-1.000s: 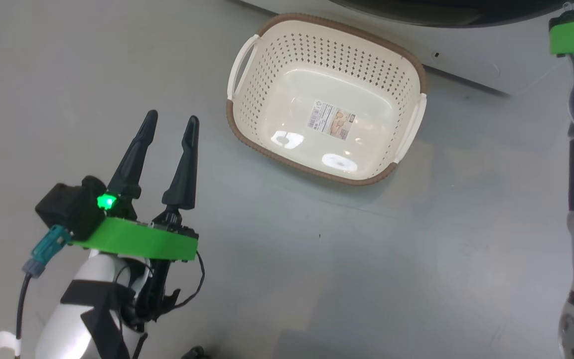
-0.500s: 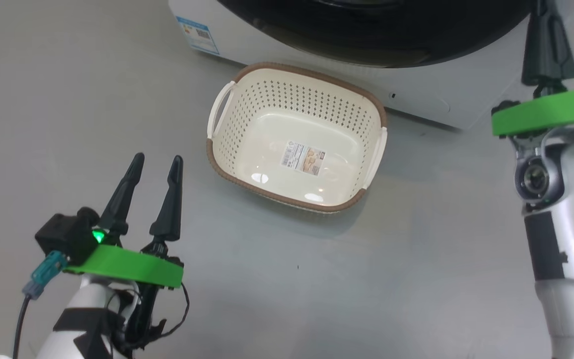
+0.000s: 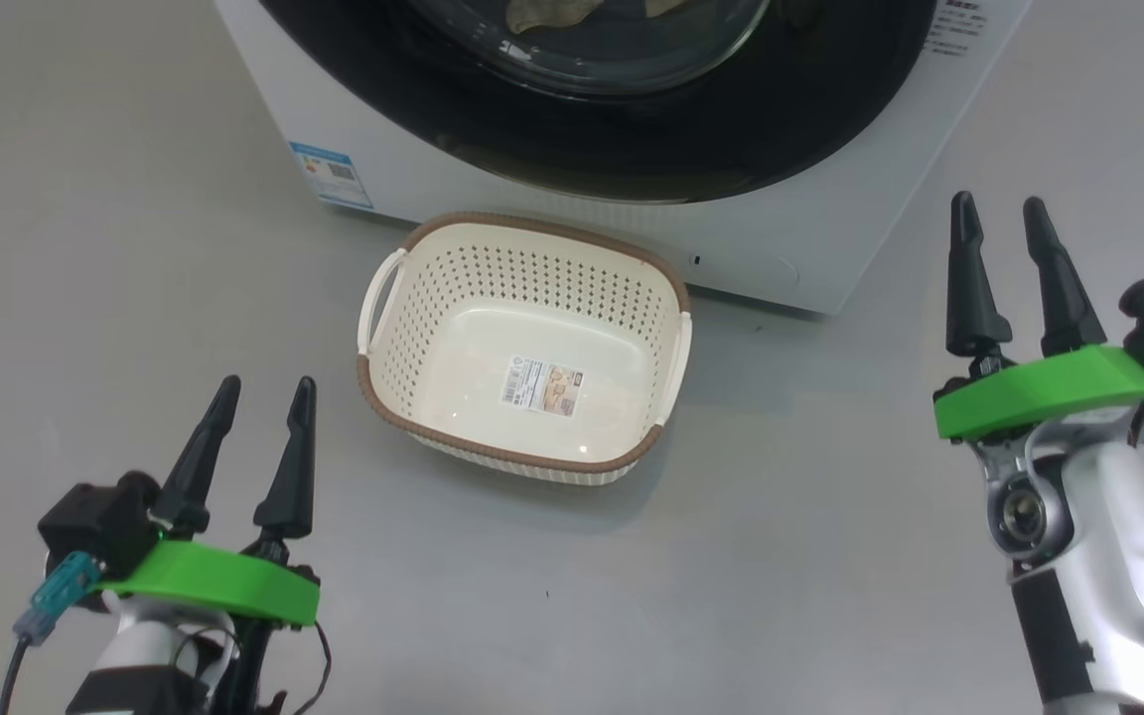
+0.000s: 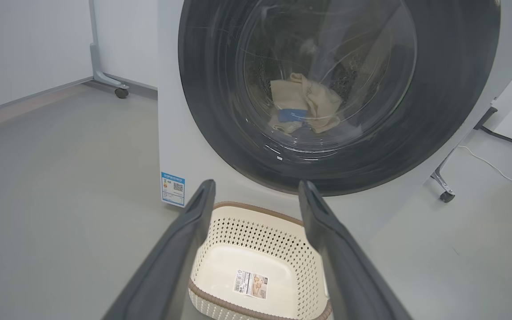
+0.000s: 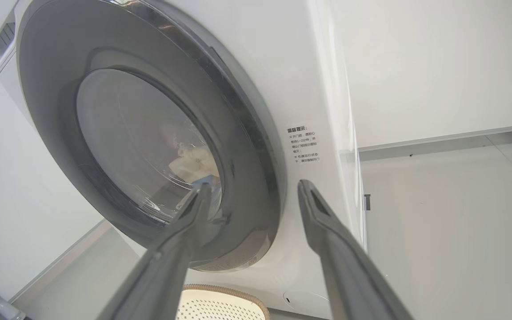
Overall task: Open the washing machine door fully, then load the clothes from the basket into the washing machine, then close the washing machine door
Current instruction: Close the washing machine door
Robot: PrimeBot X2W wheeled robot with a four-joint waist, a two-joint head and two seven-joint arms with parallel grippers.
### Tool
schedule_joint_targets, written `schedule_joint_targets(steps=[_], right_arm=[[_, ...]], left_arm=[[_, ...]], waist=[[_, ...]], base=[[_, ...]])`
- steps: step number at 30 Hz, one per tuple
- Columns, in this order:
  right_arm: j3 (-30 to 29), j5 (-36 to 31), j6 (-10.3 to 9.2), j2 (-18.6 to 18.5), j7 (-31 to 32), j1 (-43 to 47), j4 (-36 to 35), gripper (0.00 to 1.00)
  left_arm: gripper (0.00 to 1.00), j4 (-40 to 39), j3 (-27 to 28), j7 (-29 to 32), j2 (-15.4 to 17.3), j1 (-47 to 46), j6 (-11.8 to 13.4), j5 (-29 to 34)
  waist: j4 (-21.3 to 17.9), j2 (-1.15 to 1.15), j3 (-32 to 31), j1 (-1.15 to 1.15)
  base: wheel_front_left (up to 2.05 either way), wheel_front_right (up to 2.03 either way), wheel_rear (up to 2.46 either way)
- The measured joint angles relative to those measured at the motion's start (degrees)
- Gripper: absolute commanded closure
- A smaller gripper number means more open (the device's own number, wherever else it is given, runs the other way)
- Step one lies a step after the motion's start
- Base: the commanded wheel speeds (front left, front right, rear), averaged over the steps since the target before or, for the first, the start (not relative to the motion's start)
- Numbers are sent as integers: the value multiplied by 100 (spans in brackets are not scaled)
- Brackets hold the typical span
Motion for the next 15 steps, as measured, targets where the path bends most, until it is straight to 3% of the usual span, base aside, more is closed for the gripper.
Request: schedule_joint_targets(steps=[15], right_arm=[[-186, -27, 0, 11, 0, 847, -5, 0]], left_arm=[[0, 69, 148, 0, 234, 194, 0, 4]], waist=[[-529, 0, -373, 0]], base=[[0, 0, 0]])
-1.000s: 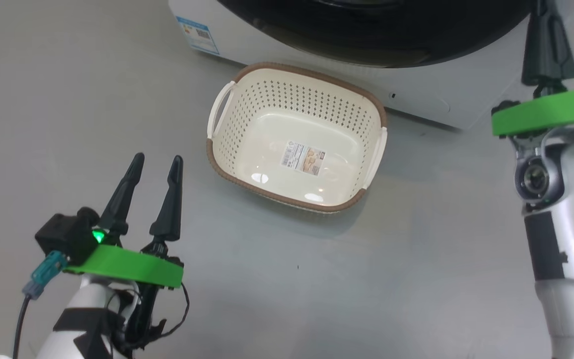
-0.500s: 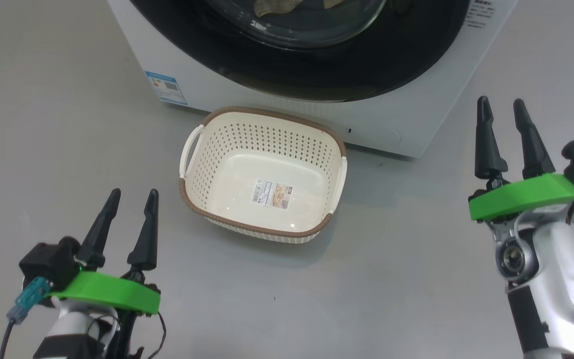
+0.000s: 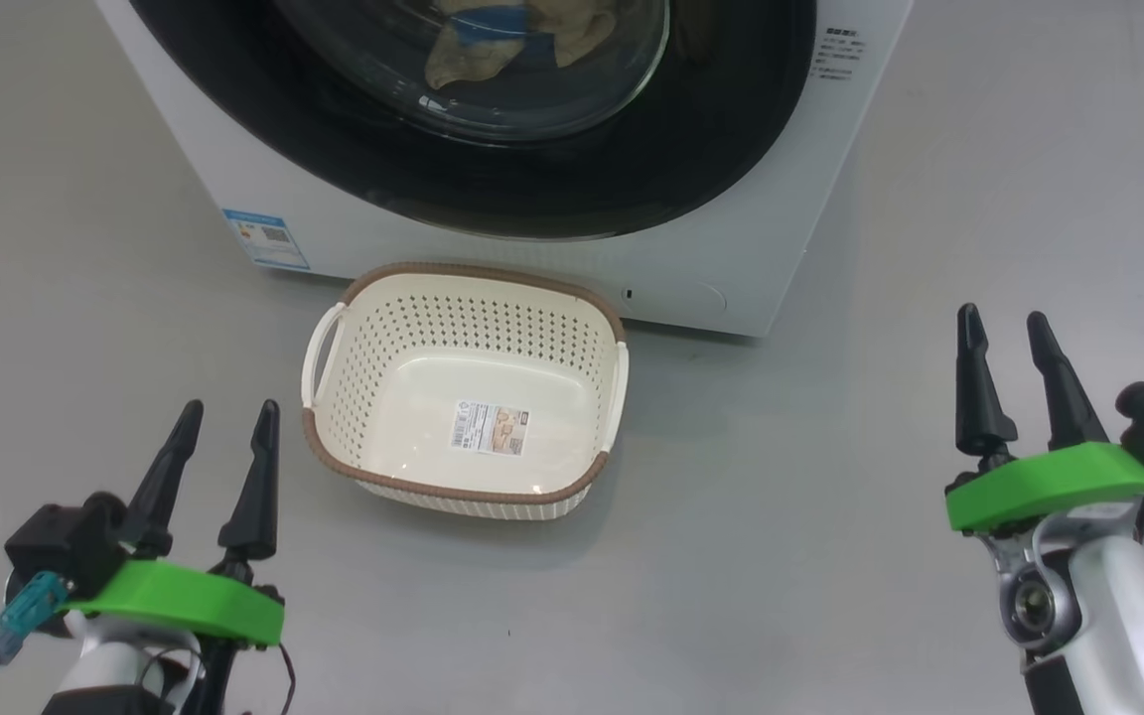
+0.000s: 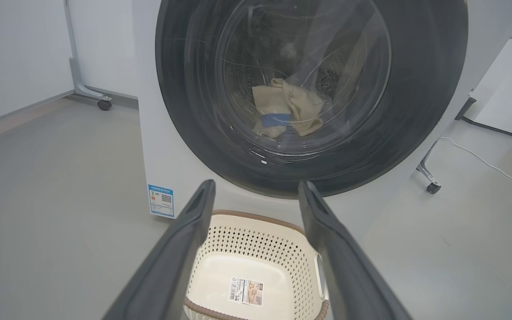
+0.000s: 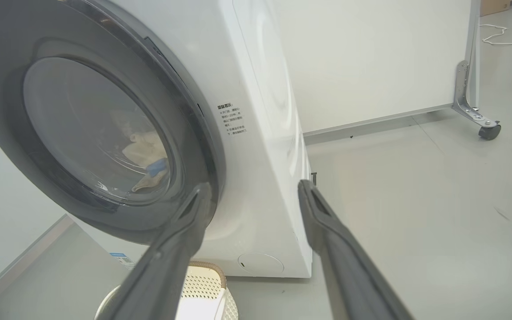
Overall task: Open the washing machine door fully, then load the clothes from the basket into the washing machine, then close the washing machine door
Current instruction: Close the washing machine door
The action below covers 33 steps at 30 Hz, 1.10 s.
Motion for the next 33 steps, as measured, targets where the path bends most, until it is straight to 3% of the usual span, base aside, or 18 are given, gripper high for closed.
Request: schedule_joint_targets(steps=[22, 33], right_arm=[[-131, -7, 0, -162, 1, 536, -87, 0], [-137, -8, 0, -160, 1, 536, -115, 0]], left_arm=[[0, 220, 368, 0, 180, 124, 0, 86], [0, 259, 467, 0, 176, 144, 0, 109]], waist=[[-553, 0, -134, 0], [-624, 0, -139, 0]], base=[[0, 0, 0], [0, 0, 0]])
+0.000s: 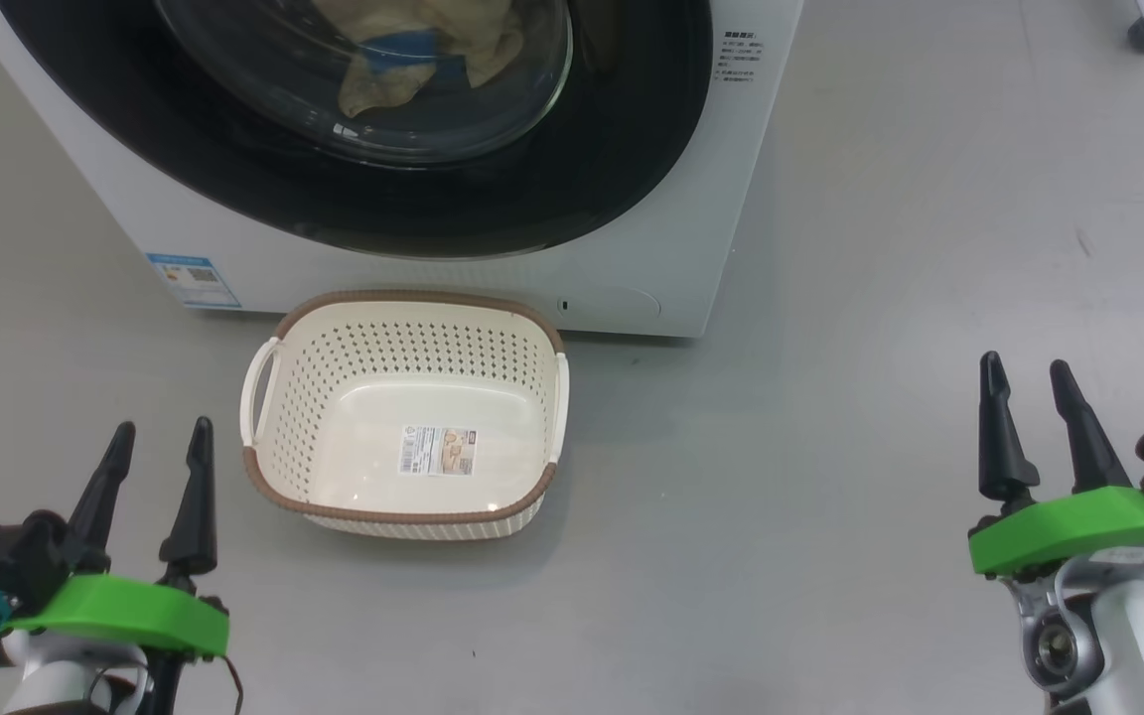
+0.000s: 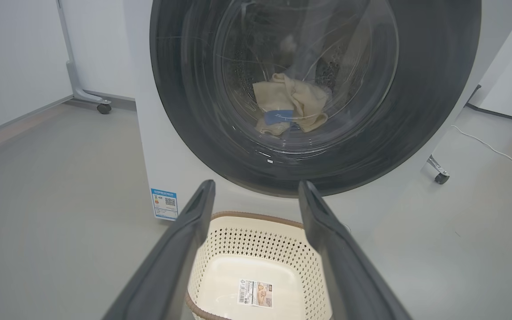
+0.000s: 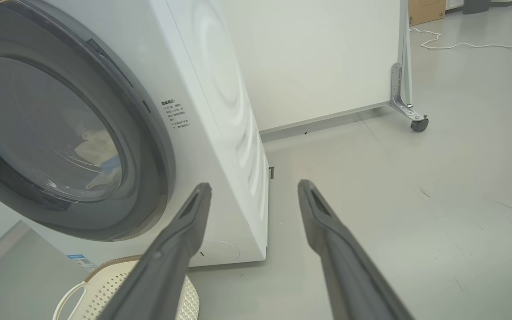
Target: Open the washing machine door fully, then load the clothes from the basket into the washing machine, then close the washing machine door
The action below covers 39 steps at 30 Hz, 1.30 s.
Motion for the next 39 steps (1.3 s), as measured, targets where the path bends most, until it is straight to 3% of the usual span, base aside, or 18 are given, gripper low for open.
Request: schedule_joint_targets(steps=[20, 21, 29, 39], right_arm=[[27, 0, 0, 1, 0, 0, -9, 0], [32, 2, 0, 9, 0, 1, 8, 100], [136, 46, 1, 235, 38, 408, 636, 100], [110, 609, 1, 235, 172, 442, 613, 100]], left_arm=[[0, 74, 97, 0, -41, 115, 0, 118], [100, 91, 103, 0, -57, 126, 0, 118], [100, 662, -129, 45, -445, 565, 0, 59], [100, 641, -38, 196, -499, 586, 0, -466]], waist=[[-51, 0, -67, 0], [-55, 0, -66, 0], [-51, 0, -81, 0], [-22, 0, -149, 0]], base=[[0, 0, 0], [0, 0, 0], [0, 0, 0], [0, 0, 0]])
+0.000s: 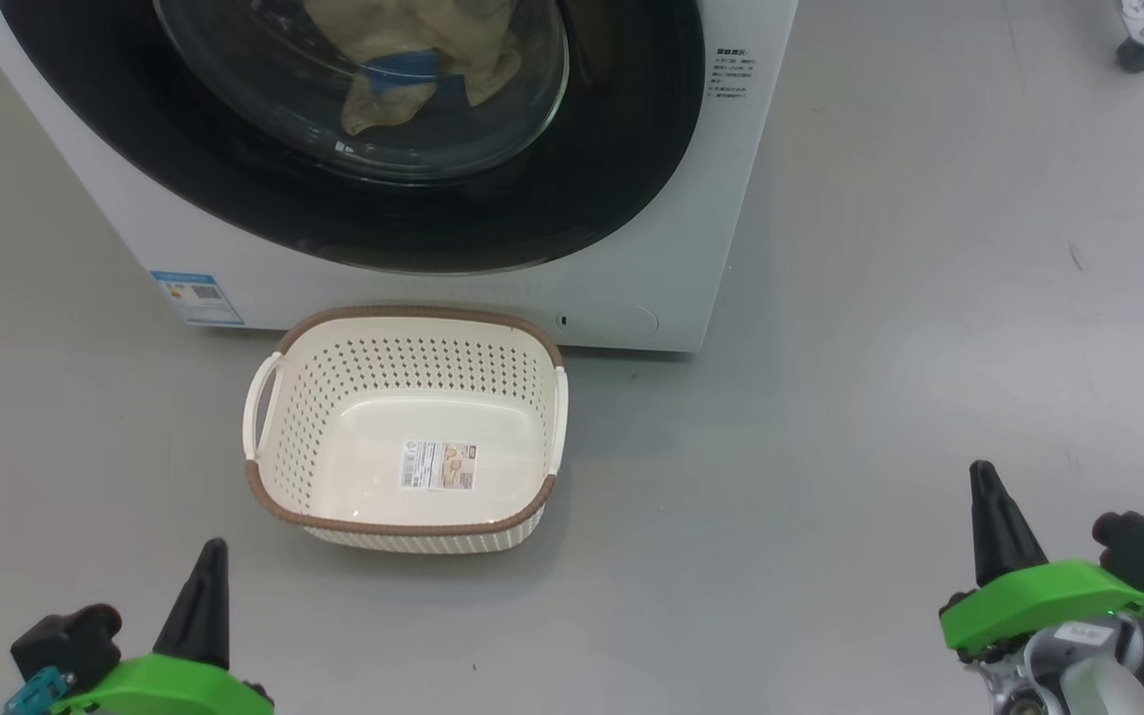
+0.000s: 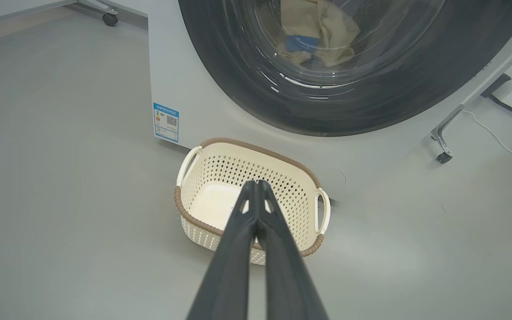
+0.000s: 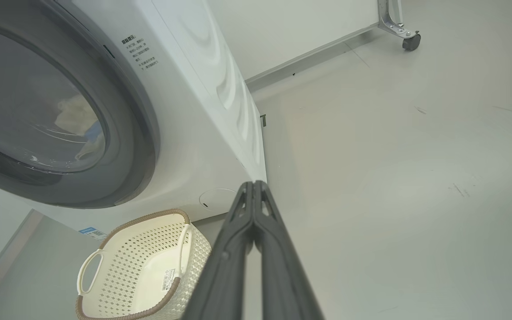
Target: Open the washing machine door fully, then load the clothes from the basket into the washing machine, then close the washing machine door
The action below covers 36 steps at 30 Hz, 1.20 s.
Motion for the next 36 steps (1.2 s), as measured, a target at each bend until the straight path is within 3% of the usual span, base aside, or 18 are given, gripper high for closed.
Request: schedule_joint_targets(steps=[36], right_arm=[[-188, 1931, 0, 0, 577, 1, -172, 100]], left_arm=[[100, -204, 371, 565, -278, 2, 1, -1841]], waist=[[100, 0, -236, 0]], base=[[0, 0, 0]])
